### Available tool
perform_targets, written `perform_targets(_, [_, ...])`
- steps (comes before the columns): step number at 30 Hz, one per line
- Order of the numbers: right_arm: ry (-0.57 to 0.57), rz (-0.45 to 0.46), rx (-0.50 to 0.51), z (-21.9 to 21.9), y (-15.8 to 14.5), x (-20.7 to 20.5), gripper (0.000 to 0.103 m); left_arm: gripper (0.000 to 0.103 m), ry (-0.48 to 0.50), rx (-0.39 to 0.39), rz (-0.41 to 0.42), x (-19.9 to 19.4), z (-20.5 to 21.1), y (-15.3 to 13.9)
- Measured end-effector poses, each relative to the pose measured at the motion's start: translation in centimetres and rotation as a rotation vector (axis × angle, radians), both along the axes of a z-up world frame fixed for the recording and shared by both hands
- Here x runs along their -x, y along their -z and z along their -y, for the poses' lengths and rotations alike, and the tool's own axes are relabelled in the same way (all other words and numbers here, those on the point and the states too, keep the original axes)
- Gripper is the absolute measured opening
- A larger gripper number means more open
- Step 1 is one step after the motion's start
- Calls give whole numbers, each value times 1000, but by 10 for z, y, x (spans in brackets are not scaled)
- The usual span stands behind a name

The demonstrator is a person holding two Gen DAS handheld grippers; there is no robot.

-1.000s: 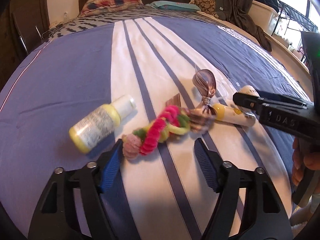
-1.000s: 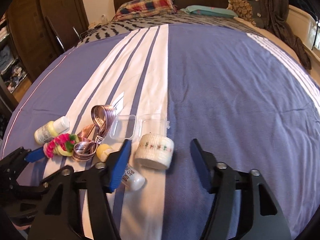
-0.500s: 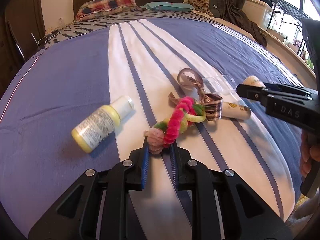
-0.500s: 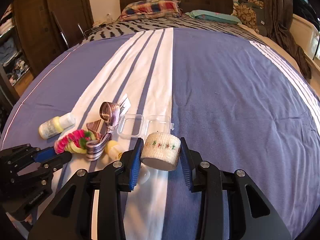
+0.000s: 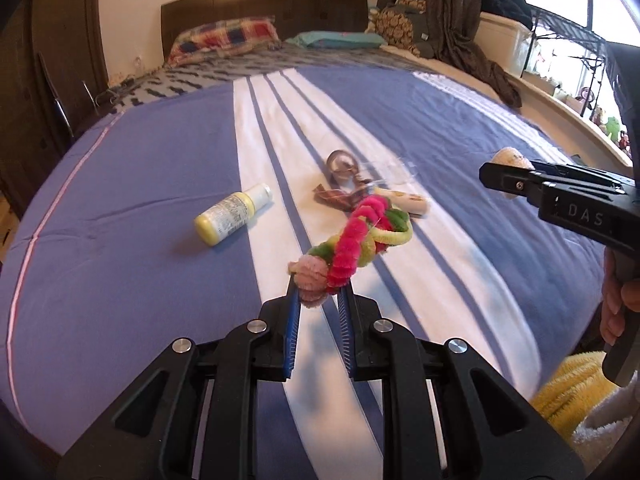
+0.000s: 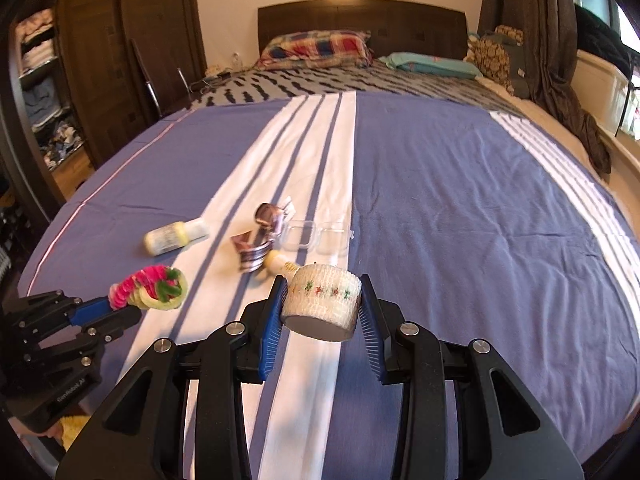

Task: Collect trash
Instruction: 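Carry the pipe-cleaner toy and tape roll off the bed down over the bin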

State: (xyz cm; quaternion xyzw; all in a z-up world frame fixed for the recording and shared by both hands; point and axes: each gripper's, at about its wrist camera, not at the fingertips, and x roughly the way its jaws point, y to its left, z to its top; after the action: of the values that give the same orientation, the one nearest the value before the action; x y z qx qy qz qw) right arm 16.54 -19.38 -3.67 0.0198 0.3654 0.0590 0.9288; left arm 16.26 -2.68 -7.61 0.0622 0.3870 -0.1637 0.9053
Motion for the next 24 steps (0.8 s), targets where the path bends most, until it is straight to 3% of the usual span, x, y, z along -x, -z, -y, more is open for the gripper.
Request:
perform_targets(11, [-38,64,-16,-7,-15,101,37,17,36,57,90,101,4,-31])
perform_targets(24, [-62,31,-26,-17,23,183,37,17,78,83,33,174,13,9])
